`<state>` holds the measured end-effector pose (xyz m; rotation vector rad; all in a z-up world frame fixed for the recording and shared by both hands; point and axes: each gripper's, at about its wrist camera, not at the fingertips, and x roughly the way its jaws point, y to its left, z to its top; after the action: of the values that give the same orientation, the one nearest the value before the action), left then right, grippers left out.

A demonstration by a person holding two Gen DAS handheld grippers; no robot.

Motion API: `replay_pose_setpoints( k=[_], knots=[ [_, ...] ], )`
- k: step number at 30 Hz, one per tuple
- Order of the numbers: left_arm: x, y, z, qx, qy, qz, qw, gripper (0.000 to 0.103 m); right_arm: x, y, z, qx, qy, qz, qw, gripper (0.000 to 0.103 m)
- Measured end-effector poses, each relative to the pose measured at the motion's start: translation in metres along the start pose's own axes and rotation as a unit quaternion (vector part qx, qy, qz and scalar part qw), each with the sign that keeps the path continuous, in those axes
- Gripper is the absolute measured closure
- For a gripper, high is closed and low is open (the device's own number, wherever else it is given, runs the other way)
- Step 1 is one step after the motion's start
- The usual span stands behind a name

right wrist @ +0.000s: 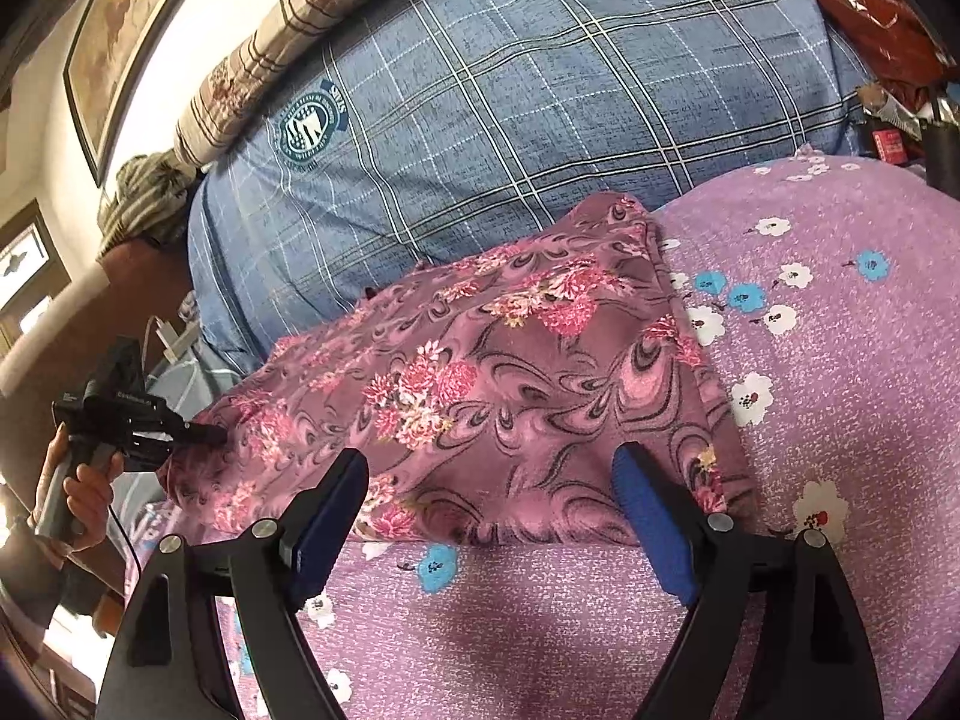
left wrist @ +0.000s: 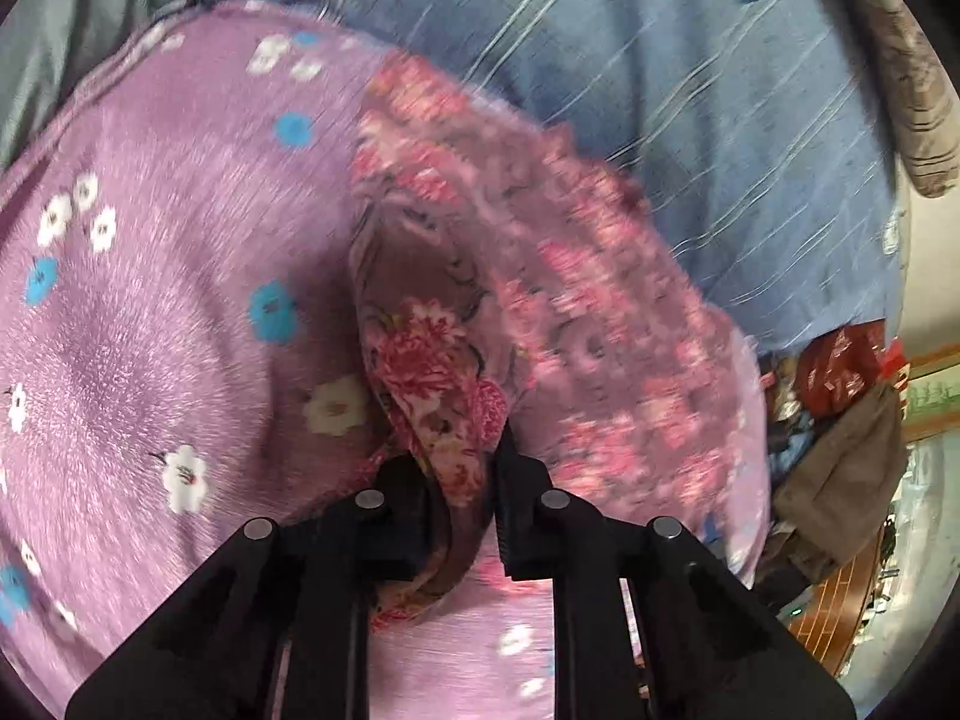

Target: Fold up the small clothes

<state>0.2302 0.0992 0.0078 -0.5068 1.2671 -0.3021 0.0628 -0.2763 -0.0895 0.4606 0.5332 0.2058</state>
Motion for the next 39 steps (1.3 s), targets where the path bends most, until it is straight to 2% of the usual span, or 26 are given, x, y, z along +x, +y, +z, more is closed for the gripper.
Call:
replay_pose_setpoints(
  k=[4,6,10,13,16,17,19,20,23,25,28,31,34,36,39],
  knots=[
    [-0.018,-0.052,0.001,0.027,-0.02,-0.017,0.9993,0.089,-0.002,-0.004,0.0,0.009,-0.007,0.015,1.0,0.018],
    [-0.012,-0.089,0.0,0.052,-0.018,-0.019,0.9983,0.089,-0.003,-0.006,-0.001,0.013,-0.011,0.023,1.0,0.018],
    [0.021,-0.148,-0.005,0.106,0.0,-0.001,0.9944,0.088,-0.005,-0.01,-0.003,0.019,-0.016,0.036,0.999,0.017],
    [0.067,-0.175,-0.013,0.116,0.044,0.015,0.9922,0.084,-0.006,-0.011,-0.004,0.021,-0.018,0.042,0.999,0.016],
    [0.118,-0.185,-0.028,0.112,0.099,0.042,0.9878,0.074,-0.007,-0.011,-0.004,0.021,-0.019,0.047,0.998,0.015],
    [0.13,-0.186,-0.03,0.11,0.111,0.049,0.9865,0.068,-0.007,-0.011,-0.004,0.021,-0.019,0.048,0.998,0.015],
    [0.129,-0.192,-0.034,0.114,0.106,0.046,0.9867,0.05,-0.007,-0.011,-0.003,0.022,-0.019,0.049,0.998,0.015],
    [0.126,-0.195,-0.033,0.115,0.113,0.036,0.9863,0.036,-0.007,-0.011,-0.003,0.022,-0.019,0.05,0.998,0.014],
    [0.105,-0.2,-0.026,0.107,0.12,0.028,0.9867,0.035,-0.007,-0.01,-0.003,0.018,-0.018,0.057,0.998,0.011],
    [0.091,-0.2,-0.018,0.108,0.105,0.03,0.9882,0.035,-0.006,-0.007,-0.003,0.012,-0.014,0.061,0.998,0.006],
    [0.074,-0.19,0.001,0.096,0.08,0.055,0.9907,0.027,-0.004,-0.001,-0.003,-0.001,-0.006,0.065,0.998,0.0],
    [0.08,-0.179,0.017,0.073,0.096,0.079,0.9896,0.026,-0.002,0.0,-0.002,-0.001,0.002,0.061,0.998,0.0],
    [0.091,-0.184,0.026,0.074,0.109,0.093,0.987,0.026,-0.003,0.002,0.009,0.025,0.042,0.064,0.997,0.001],
    [0.096,-0.196,0.032,0.092,0.107,0.098,0.9851,0.026,-0.009,0.005,0.018,0.061,0.037,0.104,0.992,0.002],
    [0.108,-0.209,0.039,0.11,0.111,0.108,0.9818,0.026,-0.011,0.028,0.034,0.044,0.025,0.145,0.988,0.001]
  ],
)
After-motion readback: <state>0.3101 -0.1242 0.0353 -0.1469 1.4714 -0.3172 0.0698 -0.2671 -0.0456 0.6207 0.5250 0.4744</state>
